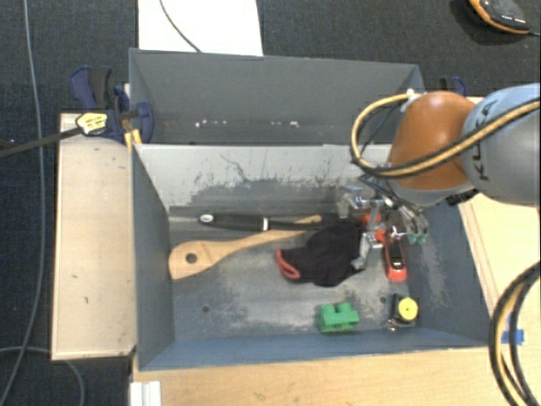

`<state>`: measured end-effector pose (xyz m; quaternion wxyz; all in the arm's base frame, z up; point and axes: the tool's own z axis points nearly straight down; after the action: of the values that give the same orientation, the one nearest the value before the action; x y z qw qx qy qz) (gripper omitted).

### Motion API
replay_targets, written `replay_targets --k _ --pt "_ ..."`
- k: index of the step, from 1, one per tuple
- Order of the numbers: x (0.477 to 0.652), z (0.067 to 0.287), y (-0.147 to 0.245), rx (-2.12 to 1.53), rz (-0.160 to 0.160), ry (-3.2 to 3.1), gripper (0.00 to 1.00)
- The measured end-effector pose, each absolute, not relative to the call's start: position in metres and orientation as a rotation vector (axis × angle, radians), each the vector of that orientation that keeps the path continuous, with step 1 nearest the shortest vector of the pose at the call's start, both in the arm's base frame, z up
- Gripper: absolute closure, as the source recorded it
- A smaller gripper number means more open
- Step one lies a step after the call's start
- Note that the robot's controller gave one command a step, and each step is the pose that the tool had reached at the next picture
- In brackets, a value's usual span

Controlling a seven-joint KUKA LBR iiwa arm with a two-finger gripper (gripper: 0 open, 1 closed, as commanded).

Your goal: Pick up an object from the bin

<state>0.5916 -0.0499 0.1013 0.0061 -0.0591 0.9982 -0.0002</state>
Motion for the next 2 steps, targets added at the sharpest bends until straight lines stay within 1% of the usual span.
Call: replay_targets --k 1,2 --pt "0.5918 0.0721 -0.0185 -0.409 -0.004 3.091 0.0" --pt "0.5935 0.0706 -0.0165 -0.118 -0.001 3.125 1.0"
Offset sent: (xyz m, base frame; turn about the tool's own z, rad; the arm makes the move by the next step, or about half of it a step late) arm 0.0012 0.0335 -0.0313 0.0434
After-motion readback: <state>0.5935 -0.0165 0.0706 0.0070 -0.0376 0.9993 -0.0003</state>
